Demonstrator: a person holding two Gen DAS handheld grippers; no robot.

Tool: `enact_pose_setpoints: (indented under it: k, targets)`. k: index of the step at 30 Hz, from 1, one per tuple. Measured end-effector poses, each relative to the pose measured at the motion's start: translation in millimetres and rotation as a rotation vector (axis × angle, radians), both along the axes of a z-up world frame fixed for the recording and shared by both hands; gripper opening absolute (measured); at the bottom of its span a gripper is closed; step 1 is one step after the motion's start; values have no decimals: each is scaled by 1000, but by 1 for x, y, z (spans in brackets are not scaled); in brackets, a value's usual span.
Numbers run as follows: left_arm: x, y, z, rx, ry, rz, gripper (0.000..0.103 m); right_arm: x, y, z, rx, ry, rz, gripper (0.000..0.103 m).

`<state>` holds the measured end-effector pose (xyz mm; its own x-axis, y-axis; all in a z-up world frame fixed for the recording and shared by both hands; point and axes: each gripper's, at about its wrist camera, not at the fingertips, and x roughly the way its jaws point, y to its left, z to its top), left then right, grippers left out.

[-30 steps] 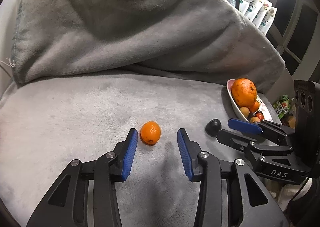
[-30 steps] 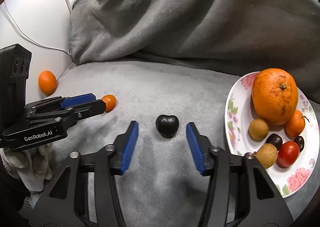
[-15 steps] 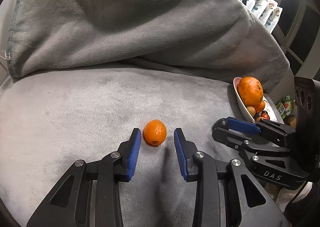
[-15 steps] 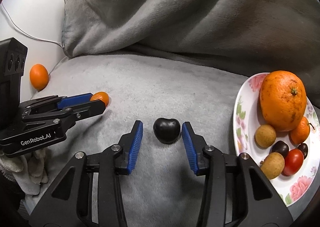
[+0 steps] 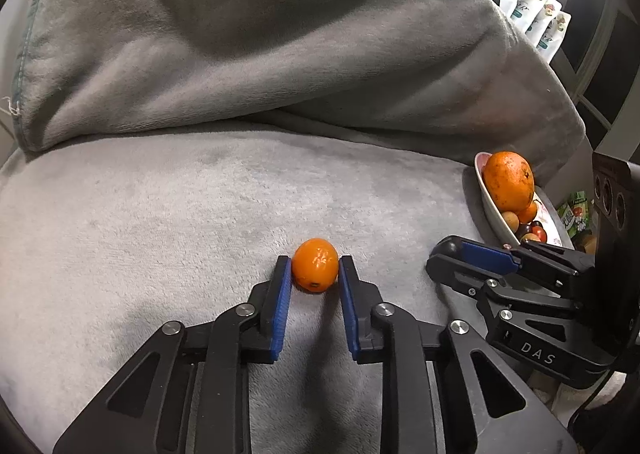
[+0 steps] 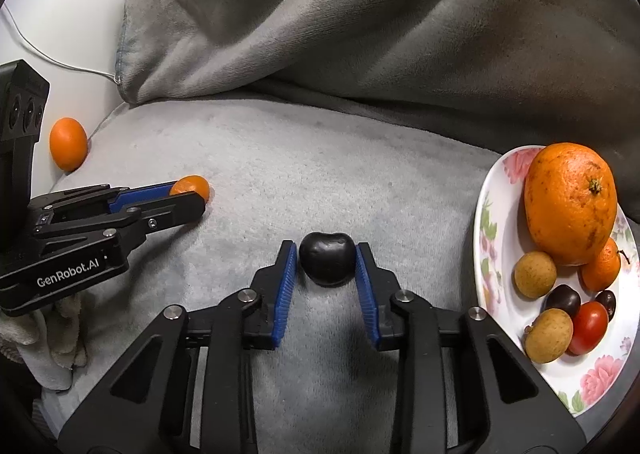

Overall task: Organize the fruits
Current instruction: 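Close the left gripper on the tangerine while the right gripper closes on the plum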

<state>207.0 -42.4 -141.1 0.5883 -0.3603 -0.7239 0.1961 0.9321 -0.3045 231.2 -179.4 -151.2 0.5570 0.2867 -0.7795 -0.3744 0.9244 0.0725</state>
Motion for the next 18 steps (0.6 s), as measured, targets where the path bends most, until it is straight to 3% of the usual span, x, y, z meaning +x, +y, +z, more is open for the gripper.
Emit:
enact_pose_setpoints:
  k: [18]
  targets:
    - [-14,5,14,2,-39,6,20,-14,-8,13,33,-36,14,28]
